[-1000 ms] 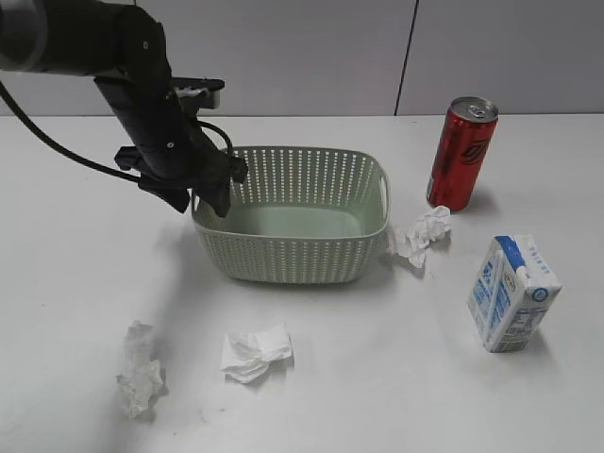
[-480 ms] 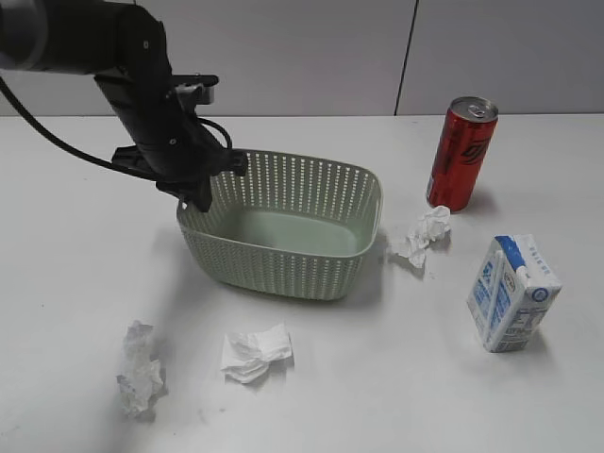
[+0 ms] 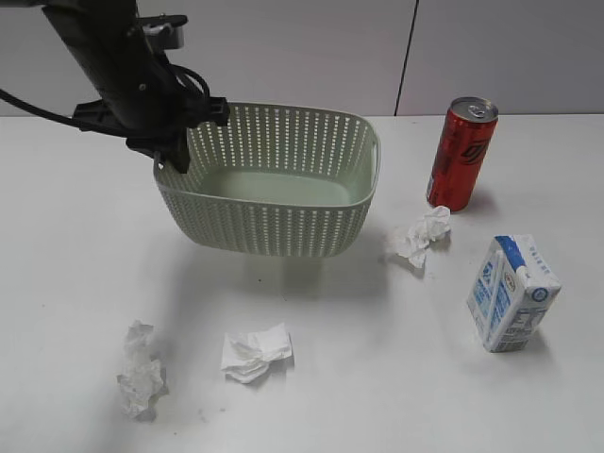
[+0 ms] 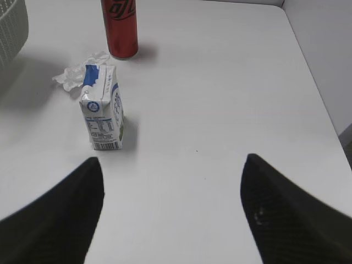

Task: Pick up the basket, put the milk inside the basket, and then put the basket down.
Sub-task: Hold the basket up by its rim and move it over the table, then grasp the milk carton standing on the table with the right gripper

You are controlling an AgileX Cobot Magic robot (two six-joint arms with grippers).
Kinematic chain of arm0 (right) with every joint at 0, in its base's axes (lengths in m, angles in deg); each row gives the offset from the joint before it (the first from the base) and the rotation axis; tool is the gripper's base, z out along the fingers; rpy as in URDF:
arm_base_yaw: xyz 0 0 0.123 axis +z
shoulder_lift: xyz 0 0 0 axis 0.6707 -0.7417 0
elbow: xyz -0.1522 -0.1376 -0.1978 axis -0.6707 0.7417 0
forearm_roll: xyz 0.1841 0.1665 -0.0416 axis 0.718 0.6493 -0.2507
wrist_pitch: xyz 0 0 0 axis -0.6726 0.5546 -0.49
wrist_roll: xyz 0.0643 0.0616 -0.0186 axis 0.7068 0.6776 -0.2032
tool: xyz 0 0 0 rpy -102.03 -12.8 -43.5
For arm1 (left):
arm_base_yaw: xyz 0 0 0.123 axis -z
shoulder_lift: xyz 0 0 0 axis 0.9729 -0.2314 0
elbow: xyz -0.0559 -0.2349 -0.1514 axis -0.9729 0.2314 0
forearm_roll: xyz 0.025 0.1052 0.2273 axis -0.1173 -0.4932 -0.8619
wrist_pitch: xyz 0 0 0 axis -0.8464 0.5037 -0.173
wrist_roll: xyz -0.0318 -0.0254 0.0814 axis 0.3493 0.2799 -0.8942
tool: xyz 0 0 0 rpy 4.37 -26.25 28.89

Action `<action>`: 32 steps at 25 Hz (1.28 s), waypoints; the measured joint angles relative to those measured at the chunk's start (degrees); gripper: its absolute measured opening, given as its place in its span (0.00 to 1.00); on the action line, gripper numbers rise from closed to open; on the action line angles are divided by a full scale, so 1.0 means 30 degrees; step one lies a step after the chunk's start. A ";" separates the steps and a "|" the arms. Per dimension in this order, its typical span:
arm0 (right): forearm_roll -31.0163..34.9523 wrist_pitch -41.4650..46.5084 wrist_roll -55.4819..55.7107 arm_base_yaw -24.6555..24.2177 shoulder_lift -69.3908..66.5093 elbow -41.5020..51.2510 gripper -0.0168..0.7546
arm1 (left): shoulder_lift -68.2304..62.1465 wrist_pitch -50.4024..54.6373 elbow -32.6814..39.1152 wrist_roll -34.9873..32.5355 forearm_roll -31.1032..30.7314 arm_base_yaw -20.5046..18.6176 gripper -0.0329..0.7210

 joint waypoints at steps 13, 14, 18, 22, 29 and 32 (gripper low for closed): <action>0.0038 -0.2389 0.0000 0.0000 -0.0324 -0.0559 0.78 | 0.0388 0.0729 0.0000 0.0060 -0.0060 0.0000 0.02; 0.0038 -0.3315 0.0000 0.0000 -0.0645 -0.0599 0.78 | 0.0388 0.0729 0.0000 0.0060 -0.0060 0.0000 0.02; 0.0038 -0.6414 -0.0380 0.0000 -0.2803 -0.0599 0.83 | 0.0388 0.0729 0.0000 0.0060 -0.0060 0.0000 0.02; 0.0815 -0.7552 -0.1275 0.0000 -0.6766 -0.0716 0.89 | 0.0388 0.0753 0.0000 0.0060 -0.0060 0.0000 0.02; 0.3868 -0.8048 -0.3204 0.0000 -1.4561 -0.3226 0.88 | 0.0388 0.0939 0.0000 0.0060 -0.0060 0.0000 0.02; 0.4849 -0.6505 -0.4156 0.0000 -1.8015 -0.4998 0.88 | 0.0388 0.0939 0.0000 0.0060 -0.0060 0.0000 0.02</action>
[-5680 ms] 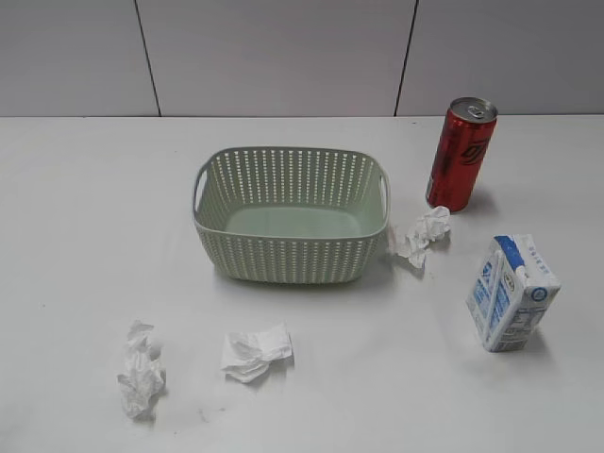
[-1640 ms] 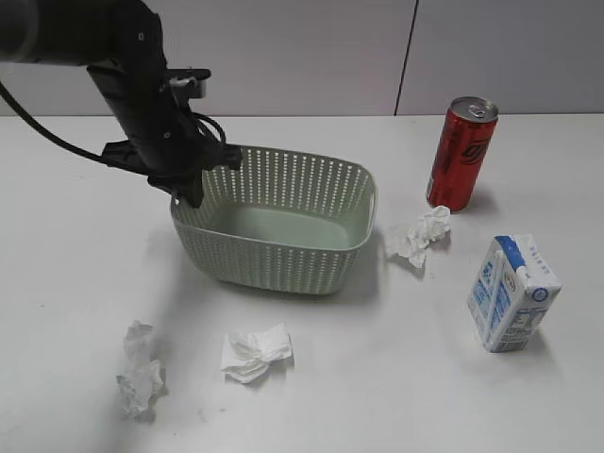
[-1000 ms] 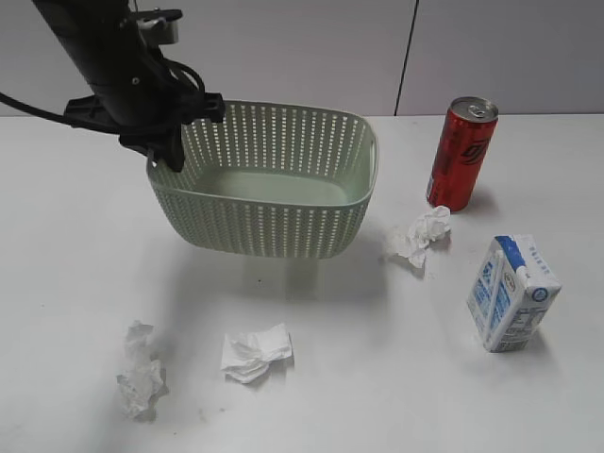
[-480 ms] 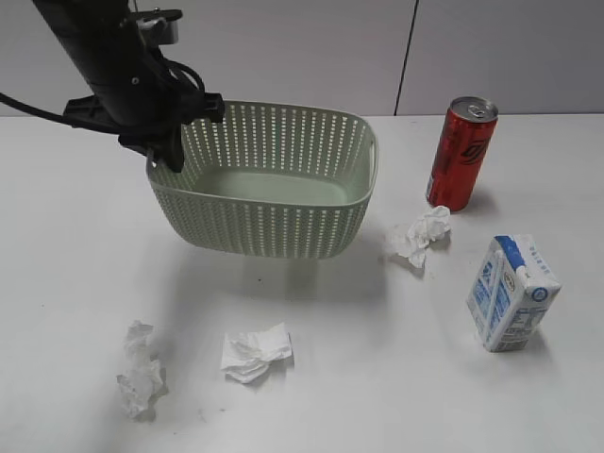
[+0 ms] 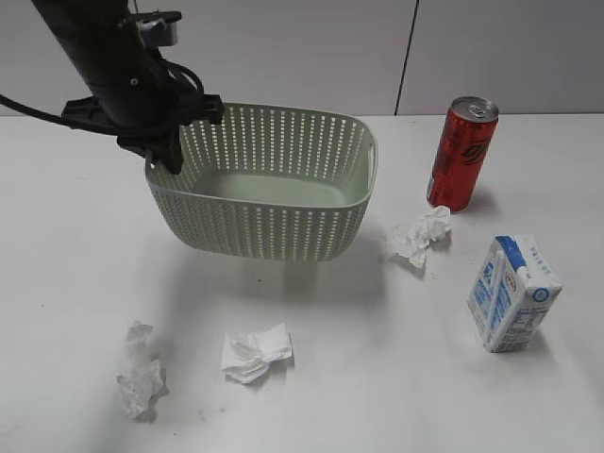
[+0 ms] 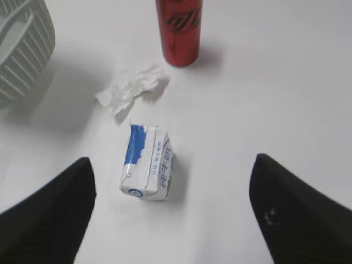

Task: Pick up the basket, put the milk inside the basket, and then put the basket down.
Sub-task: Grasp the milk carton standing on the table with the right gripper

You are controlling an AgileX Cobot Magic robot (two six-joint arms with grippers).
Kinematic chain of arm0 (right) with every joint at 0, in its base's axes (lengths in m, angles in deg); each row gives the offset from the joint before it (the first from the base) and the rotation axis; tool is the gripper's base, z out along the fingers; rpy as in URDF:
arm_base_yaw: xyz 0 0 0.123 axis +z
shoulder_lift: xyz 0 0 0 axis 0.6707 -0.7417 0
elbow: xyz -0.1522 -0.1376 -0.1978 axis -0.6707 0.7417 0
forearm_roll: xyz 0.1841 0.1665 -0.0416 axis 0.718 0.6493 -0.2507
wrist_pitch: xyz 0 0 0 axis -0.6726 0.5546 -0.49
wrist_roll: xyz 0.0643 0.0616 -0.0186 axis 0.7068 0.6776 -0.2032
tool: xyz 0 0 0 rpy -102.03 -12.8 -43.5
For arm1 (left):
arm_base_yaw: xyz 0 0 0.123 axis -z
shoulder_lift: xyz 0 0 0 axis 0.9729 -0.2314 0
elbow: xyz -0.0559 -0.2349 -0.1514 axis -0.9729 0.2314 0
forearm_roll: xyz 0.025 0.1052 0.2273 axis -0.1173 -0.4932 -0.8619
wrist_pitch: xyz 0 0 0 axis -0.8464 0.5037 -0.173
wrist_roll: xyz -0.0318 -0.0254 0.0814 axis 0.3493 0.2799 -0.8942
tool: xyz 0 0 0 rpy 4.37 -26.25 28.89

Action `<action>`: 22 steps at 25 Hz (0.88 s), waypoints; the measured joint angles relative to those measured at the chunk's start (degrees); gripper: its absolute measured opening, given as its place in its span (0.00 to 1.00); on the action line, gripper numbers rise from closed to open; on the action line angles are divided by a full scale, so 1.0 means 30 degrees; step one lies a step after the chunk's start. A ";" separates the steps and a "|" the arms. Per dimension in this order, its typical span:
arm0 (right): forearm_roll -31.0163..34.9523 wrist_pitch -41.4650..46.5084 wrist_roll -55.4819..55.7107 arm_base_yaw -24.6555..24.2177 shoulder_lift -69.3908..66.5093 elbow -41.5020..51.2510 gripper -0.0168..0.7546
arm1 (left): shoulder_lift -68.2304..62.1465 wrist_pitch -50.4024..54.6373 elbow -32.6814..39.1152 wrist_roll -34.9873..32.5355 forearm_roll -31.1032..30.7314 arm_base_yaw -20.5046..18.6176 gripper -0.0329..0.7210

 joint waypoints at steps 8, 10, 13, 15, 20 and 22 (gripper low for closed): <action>-0.2347 0.2213 0.2574 0.2722 -0.7555 -0.3188 0.87 | 0.0000 0.0000 0.0000 0.0000 0.0000 0.0000 0.02; -0.2837 0.2249 0.3357 0.3268 -0.8985 -0.3490 0.87 | 0.0000 0.0000 0.0000 0.0000 0.0000 0.0000 0.02; -0.3035 0.2190 0.4185 0.3804 -1.0841 -0.3749 0.87 | 0.0000 -0.0058 0.0000 0.0000 0.0019 0.0000 0.02; -0.3059 0.1982 0.4622 0.3870 -1.1946 -0.3772 0.87 | 0.0000 -0.0072 0.0000 0.0000 0.0019 0.0000 0.02; -0.3514 0.1127 0.5419 0.3891 -1.4306 -0.3772 0.85 | 0.0000 -0.0094 0.0000 0.0000 0.0019 0.0000 0.02; -0.3552 0.0783 0.5467 0.3891 -1.5030 -0.3786 0.84 | 0.0000 -0.0113 0.0000 0.0000 0.0032 0.0000 0.02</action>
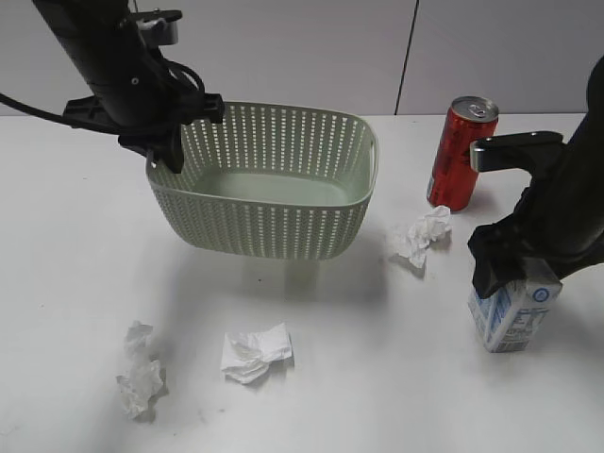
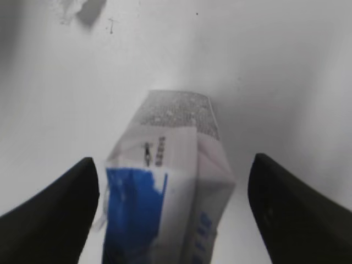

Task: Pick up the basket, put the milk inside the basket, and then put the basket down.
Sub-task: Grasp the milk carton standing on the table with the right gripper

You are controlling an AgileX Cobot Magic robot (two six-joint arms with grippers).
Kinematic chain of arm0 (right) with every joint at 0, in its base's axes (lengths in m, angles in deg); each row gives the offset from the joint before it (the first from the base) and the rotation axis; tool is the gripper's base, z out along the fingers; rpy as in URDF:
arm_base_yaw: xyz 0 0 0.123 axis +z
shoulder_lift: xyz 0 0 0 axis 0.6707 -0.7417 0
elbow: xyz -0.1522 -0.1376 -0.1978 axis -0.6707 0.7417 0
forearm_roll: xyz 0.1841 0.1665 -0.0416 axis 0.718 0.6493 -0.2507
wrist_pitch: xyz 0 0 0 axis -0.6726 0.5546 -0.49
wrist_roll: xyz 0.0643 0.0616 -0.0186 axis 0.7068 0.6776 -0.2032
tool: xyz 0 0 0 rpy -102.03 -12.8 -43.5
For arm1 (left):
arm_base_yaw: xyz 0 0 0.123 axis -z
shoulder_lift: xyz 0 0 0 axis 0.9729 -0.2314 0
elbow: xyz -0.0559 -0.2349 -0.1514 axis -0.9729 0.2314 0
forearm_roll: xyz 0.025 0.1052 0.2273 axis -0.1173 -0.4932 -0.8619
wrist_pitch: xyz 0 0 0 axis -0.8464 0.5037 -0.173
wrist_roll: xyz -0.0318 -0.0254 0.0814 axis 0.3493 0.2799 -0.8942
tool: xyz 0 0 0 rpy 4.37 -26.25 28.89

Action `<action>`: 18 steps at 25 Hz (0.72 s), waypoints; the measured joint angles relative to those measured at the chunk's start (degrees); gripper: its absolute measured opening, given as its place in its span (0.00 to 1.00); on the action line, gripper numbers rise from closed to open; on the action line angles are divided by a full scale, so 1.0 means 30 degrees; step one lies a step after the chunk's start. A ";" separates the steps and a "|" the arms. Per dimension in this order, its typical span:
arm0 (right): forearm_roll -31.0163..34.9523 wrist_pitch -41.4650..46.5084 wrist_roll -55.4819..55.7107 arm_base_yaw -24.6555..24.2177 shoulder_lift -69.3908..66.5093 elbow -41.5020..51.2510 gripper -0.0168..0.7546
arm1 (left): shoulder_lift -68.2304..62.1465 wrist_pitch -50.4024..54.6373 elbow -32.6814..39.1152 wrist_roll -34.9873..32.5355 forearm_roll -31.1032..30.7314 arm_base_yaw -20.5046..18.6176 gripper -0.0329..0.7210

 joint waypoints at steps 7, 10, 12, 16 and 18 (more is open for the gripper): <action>-0.0001 -0.0545 0.0399 0.0000 -0.1181 0.0000 0.52 | 0.0000 -0.0019 0.0000 0.0000 0.0000 0.0000 0.02; -0.0035 -0.0356 0.0472 0.0000 -0.1196 -0.0134 0.44 | 0.0000 -0.0034 0.0000 0.0020 0.0000 0.0000 0.02; -0.0017 0.0068 0.0494 0.0000 -0.1239 -0.0396 0.44 | 0.0000 -0.0080 0.0000 0.0020 0.0009 0.0000 0.02; -0.0017 0.2670 0.0380 0.0070 -0.1298 -0.2082 0.44 | 0.0000 -0.0175 0.0000 0.0020 0.0009 0.0000 0.02; -0.0074 0.4552 0.0095 0.0299 -0.1298 -0.3394 0.44 | 0.0000 -0.0264 0.0000 0.0020 0.0009 0.0000 0.02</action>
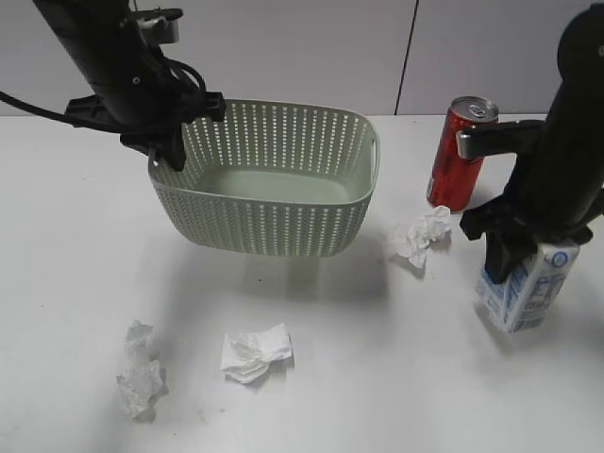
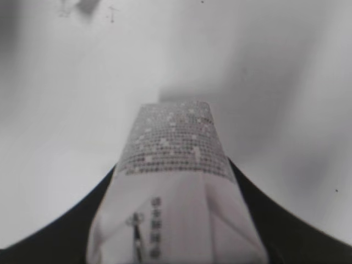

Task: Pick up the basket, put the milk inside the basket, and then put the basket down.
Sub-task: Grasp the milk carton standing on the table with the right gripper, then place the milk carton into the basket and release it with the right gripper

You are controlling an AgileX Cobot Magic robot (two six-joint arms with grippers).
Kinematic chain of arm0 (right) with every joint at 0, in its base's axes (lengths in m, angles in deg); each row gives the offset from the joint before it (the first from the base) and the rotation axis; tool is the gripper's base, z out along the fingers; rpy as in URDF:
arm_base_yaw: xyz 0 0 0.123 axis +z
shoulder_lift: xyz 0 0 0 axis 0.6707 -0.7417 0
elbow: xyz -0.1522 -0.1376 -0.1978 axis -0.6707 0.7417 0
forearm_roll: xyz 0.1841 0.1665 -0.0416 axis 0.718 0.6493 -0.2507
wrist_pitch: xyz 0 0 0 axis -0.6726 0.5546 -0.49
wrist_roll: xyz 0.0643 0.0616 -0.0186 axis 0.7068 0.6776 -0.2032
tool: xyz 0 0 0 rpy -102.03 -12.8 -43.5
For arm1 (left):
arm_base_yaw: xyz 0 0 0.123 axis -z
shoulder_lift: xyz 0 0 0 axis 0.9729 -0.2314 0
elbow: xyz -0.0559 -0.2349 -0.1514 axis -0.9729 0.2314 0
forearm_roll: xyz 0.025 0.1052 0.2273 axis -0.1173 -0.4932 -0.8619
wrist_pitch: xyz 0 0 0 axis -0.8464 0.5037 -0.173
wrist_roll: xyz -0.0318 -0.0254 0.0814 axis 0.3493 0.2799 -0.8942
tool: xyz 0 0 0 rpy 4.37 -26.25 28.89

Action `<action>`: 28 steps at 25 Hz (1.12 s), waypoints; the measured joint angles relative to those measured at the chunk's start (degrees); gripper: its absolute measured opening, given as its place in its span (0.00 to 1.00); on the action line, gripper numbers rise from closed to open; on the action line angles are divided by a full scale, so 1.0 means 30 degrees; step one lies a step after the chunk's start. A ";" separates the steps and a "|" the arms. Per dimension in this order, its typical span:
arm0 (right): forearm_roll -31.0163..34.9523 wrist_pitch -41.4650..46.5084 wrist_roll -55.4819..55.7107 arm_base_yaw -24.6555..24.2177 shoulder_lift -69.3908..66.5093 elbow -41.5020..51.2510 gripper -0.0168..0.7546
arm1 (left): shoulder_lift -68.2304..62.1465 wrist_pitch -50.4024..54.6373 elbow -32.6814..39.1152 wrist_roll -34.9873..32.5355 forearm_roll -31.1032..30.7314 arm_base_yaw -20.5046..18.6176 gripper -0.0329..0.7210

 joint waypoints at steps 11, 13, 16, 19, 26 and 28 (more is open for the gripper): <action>0.0061 0.4354 -0.0446 0.2492 0.0339 -0.9536 0.44 | 0.0000 -0.0183 0.0000 0.0000 0.0015 0.0000 0.02; 0.0406 0.4426 -0.0446 0.2993 0.0339 -1.0822 0.44 | 0.0000 -0.0183 0.0000 0.0000 0.0015 0.0000 0.02; 0.0733 0.4527 -0.0429 0.3698 0.0129 -1.2447 0.44 | -0.0018 -0.0183 0.0000 0.0000 0.0015 0.0000 0.02; 0.0826 0.4606 -0.0429 0.4245 -0.0658 -1.3711 0.44 | -0.0018 -0.0183 0.0000 0.0000 0.0015 0.0000 0.02; 0.0991 0.4682 -0.0412 0.5434 -0.4480 -1.6138 0.44 | -0.0018 -0.0045 0.0000 0.0000 0.0015 0.0000 0.02; 0.1103 0.4697 -0.0412 0.5714 -0.5651 -1.6724 0.44 | -0.0018 -0.0047 0.0000 0.0000 0.0015 0.0000 0.02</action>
